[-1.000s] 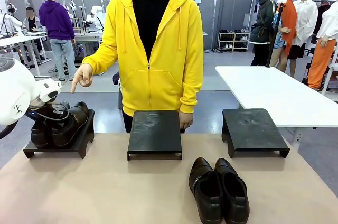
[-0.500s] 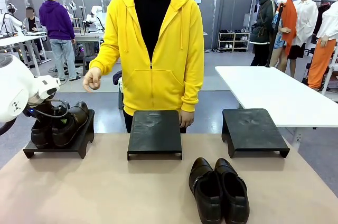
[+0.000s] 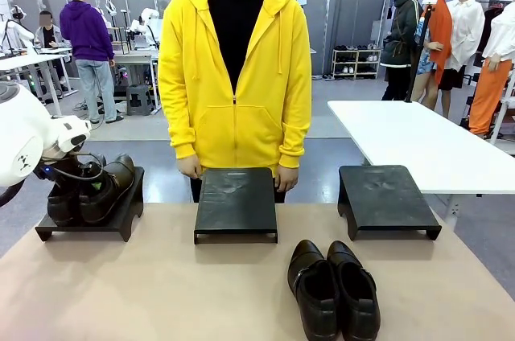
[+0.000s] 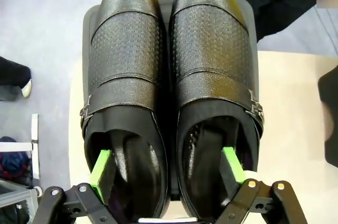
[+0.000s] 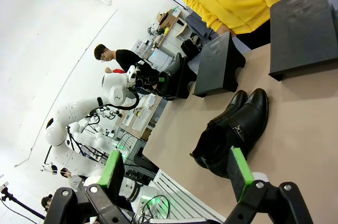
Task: Place the shoes on the stand as instructed by the person.
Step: Pick up one pair of Shoes and place it on the Shoes Stand indicated by the person, then pick up another pair of Shoes and place it on the Shoes Stand indicated by the person.
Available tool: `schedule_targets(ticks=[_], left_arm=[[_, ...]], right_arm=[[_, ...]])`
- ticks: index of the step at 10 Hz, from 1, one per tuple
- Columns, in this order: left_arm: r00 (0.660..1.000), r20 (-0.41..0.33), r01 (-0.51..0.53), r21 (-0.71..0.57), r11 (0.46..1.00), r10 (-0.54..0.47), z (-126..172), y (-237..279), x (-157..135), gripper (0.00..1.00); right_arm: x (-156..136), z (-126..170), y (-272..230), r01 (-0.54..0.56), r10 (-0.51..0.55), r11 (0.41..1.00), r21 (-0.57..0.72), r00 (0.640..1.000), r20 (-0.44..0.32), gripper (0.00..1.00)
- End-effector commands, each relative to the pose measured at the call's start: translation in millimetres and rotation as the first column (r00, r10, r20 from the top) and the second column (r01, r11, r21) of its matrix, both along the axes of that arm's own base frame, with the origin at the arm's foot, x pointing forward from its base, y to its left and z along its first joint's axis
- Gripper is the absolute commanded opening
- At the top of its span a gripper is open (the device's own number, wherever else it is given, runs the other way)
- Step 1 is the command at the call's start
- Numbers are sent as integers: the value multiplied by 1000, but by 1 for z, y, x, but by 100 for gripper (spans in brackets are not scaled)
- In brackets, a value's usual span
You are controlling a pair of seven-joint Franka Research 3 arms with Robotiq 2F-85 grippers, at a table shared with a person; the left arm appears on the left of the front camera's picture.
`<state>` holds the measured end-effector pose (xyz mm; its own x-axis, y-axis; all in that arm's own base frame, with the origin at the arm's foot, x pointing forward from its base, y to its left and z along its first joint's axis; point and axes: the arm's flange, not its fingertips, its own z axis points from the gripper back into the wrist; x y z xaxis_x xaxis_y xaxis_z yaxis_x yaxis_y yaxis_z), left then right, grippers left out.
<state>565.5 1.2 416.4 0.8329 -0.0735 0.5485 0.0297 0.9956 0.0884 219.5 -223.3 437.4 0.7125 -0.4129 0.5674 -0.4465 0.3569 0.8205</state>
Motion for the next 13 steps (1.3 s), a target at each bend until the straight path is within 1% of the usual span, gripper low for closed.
schedule_targets(ticks=[1,5,6,7,8,9,10,11,12,13], left_arm=[[1000,13,4,1,1000,-4,1,-1,2,100],[1000,13,4,1,1000,-4,1,-1,2,100],[1000,0,0,0,1000,0,0,0,0,100],[1000,-14,0,-28,1000,-1,31,3,0,100],[999,-37,-1,-50,999,-1,57,9,-8,100],[996,-83,28,-92,995,-36,81,19,-22,100],[992,-101,57,-161,985,-74,109,32,-39,100],[989,-109,72,-241,968,-101,137,48,-60,100],[986,-108,86,-316,945,-126,152,64,-81,100],[974,-119,119,-453,883,-192,160,81,-106,100]], right_arm=[[-1,2,-1,0,0,1000,4,1000,18,100],[-1,2,-1,0,0,1000,4,1000,18,100],[-1,2,-1,0,0,1000,4,1000,18,100],[-1,2,-1,0,0,1000,4,1000,18,100],[-1,2,-1,0,0,1000,4,1000,18,100],[-1,2,-1,0,0,1000,4,1000,18,100],[-1,2,-1,0,0,1000,4,1000,18,100],[-1,2,-1,0,0,1000,4,1000,18,100],[-1,2,-1,0,0,1000,4,1000,18,100],[-1,2,-1,0,0,1000,4,1000,18,100]])
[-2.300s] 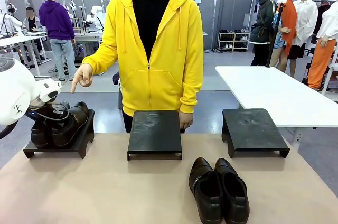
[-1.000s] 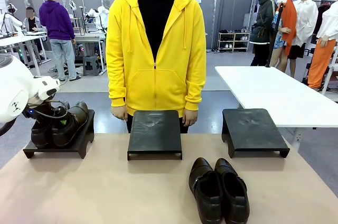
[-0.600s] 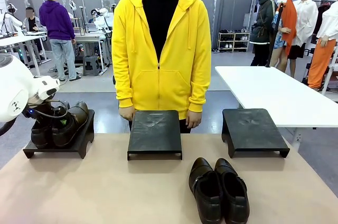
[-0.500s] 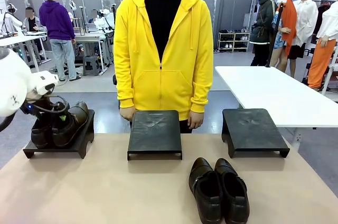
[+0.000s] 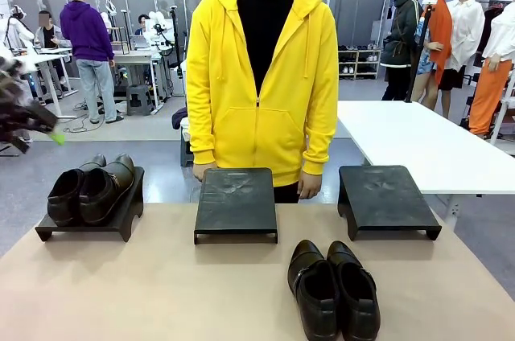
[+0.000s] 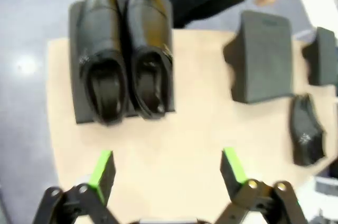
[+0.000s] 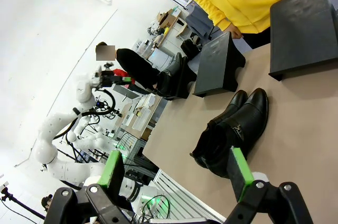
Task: Place the shoes on the stand as instructed by the person.
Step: Pick up another pair of Shoes and place it on the Shoes Stand indicated by the person.
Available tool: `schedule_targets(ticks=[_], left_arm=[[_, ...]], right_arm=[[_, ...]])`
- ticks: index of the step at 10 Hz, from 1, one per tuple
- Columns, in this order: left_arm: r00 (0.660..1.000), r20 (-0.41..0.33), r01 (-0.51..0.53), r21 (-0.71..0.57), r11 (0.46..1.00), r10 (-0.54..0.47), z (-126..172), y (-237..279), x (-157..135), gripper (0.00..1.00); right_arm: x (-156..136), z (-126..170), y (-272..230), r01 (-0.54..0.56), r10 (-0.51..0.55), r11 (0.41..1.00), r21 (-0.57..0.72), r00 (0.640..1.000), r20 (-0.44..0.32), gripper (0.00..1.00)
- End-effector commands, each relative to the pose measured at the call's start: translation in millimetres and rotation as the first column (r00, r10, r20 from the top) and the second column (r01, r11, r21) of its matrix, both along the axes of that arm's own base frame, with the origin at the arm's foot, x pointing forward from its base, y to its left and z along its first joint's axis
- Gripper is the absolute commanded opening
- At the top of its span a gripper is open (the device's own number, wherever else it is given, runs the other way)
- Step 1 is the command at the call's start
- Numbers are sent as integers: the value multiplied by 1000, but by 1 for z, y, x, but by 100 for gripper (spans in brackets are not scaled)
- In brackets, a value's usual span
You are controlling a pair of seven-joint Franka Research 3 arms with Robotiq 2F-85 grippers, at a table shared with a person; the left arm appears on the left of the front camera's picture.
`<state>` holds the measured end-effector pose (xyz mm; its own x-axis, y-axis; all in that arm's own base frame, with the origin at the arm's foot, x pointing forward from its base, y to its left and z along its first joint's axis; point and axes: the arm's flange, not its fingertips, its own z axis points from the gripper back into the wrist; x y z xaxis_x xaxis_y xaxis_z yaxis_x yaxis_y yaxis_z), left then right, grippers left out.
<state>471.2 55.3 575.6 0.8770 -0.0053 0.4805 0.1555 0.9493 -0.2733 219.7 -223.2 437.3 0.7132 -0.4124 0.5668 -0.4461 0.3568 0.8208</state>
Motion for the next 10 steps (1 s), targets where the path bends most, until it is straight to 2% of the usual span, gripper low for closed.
schedule_targets(ticks=[1,2,3,5,8,10], left_arm=[[995,-58,72,-205,976,-86,4,48,-37,100],[991,-39,109,-334,936,-129,3,72,-67,100],[989,-30,119,-401,908,-143,-6,86,-81,100],[989,5,128,-561,818,-151,-48,117,-117,100],[984,20,131,-747,652,-174,-105,156,-146,100],[987,12,106,-801,590,-162,-130,177,-155,100]], right_arm=[[-1,2,-1,0,0,1000,4,1000,19,100],[-1,2,-1,0,0,1000,4,1000,19,100],[-1,2,-1,0,0,1000,4,1000,19,100],[-1,2,-1,0,0,1000,4,1000,19,100],[-1,2,-1,0,0,1000,4,1000,19,100],[-1,2,-1,0,0,1000,4,1000,19,100]])
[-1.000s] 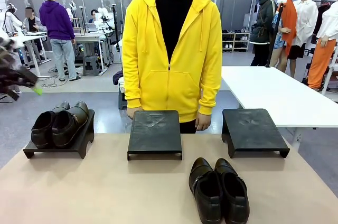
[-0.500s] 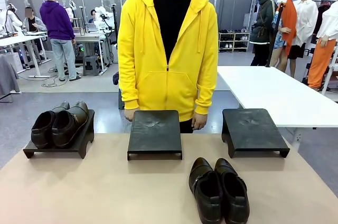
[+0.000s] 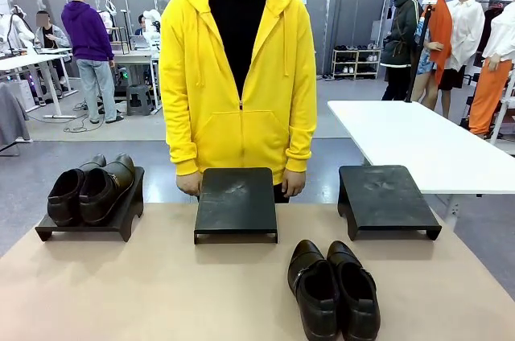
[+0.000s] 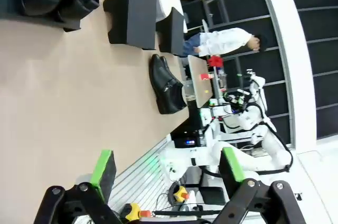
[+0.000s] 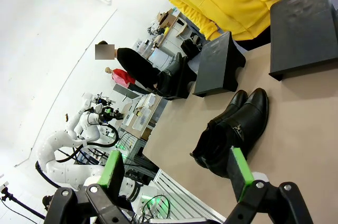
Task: Place the shoes on the stand as instructed by the person.
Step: Pick up another pair of Shoes and place it on the Shoes Stand indicated by the person.
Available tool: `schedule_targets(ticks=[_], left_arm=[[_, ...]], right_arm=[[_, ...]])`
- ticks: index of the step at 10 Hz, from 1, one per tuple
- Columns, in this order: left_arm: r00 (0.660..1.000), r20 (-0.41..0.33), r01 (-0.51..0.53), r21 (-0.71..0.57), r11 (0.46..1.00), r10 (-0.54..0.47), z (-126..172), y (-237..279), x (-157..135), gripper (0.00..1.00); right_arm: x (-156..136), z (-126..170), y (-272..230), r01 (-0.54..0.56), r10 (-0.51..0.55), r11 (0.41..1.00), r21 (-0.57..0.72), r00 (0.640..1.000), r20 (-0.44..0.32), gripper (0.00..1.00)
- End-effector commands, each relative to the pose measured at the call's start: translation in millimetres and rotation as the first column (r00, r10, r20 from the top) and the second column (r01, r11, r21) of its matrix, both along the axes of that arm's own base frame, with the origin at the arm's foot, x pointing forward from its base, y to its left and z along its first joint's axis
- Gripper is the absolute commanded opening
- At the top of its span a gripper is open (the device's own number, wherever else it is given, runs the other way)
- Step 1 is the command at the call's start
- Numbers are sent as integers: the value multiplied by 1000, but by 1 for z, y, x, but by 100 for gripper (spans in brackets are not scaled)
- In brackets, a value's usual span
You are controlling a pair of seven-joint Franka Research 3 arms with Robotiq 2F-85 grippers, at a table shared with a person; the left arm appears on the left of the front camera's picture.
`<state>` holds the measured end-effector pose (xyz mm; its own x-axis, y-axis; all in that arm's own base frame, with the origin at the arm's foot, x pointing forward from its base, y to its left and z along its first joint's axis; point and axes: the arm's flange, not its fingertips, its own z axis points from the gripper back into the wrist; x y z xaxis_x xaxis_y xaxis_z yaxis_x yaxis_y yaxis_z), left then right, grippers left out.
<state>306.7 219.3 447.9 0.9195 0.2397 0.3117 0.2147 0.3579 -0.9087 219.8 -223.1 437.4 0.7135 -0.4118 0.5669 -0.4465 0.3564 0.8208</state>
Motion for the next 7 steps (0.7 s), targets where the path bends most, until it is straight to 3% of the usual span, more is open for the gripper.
schedule_targets(ticks=[1,5,6,7], left_arm=[[1000,-10,21,-57,998,-22,-11,22,6,100],[999,5,54,-136,989,-53,-18,30,24,100],[999,-37,21,-94,995,-25,-28,25,4,100],[999,-37,21,-94,995,-25,-28,25,4,100]], right_arm=[[-1,2,-1,1,-1,1000,4,1000,19,100],[-1,2,-1,1,-1,1000,4,1000,19,100],[-1,2,-1,1,-1,1000,4,1000,19,100],[-1,2,-1,1,-1,1000,4,1000,19,100]])
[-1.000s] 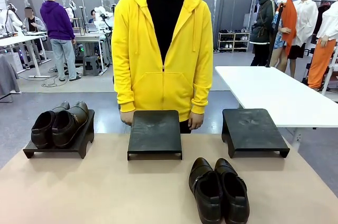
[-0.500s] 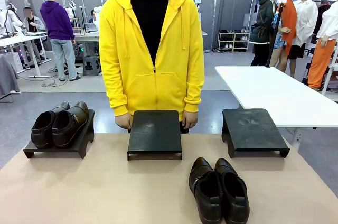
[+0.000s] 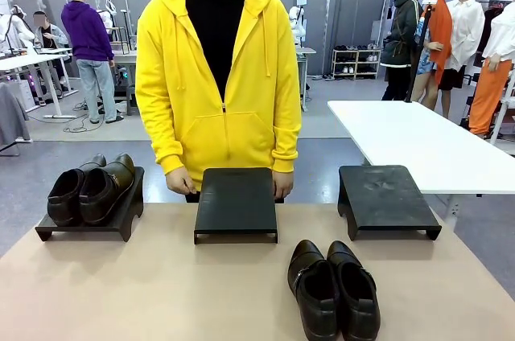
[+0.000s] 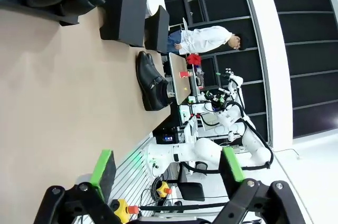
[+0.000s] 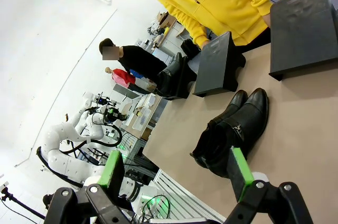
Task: Place the shoes on the stand as instructed by the person.
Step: Pick up another pair of Shoes and place it on the Shoes Stand indicated by the person.
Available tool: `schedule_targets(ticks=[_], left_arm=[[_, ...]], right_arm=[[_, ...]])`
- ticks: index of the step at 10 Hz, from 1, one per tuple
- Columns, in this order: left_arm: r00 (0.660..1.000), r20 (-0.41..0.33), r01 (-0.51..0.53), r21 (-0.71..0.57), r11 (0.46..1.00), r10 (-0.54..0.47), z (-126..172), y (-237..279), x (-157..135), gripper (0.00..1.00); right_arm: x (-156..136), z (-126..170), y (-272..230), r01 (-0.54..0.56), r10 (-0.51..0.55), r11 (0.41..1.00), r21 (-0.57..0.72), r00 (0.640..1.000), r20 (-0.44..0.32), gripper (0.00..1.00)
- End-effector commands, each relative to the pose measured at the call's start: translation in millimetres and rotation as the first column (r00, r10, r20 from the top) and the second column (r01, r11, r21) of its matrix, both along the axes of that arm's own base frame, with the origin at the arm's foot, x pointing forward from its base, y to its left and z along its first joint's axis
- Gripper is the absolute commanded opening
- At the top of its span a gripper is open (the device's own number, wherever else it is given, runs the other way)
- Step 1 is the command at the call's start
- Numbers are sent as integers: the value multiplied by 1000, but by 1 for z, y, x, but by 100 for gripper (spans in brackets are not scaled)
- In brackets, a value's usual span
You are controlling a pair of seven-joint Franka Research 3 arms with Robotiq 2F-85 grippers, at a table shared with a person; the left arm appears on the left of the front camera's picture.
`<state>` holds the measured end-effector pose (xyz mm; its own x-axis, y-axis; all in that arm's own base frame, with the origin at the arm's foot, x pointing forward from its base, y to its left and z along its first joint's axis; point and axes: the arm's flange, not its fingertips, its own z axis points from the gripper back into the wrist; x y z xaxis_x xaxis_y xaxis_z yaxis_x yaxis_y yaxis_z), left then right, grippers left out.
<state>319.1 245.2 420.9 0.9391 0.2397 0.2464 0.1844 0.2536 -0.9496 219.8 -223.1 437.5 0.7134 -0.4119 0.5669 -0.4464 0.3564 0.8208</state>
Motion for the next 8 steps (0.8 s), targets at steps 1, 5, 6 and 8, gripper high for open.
schedule_targets(ticks=[1,5,6,8], left_arm=[[1000,5,-8,12,1000,8,-1,-1,-9,100],[1000,5,-8,12,1000,8,-1,-1,-9,100],[1000,5,-8,12,1000,8,-1,-1,-9,100],[1000,5,-8,12,1000,8,-1,-1,-9,100]], right_arm=[[-1,2,-1,1,-1,1000,4,1000,19,100],[-1,2,-1,1,-1,1000,4,1000,19,100],[-1,2,-1,1,-1,1000,4,1000,19,100],[-1,2,-1,1,-1,1000,4,1000,19,100]])
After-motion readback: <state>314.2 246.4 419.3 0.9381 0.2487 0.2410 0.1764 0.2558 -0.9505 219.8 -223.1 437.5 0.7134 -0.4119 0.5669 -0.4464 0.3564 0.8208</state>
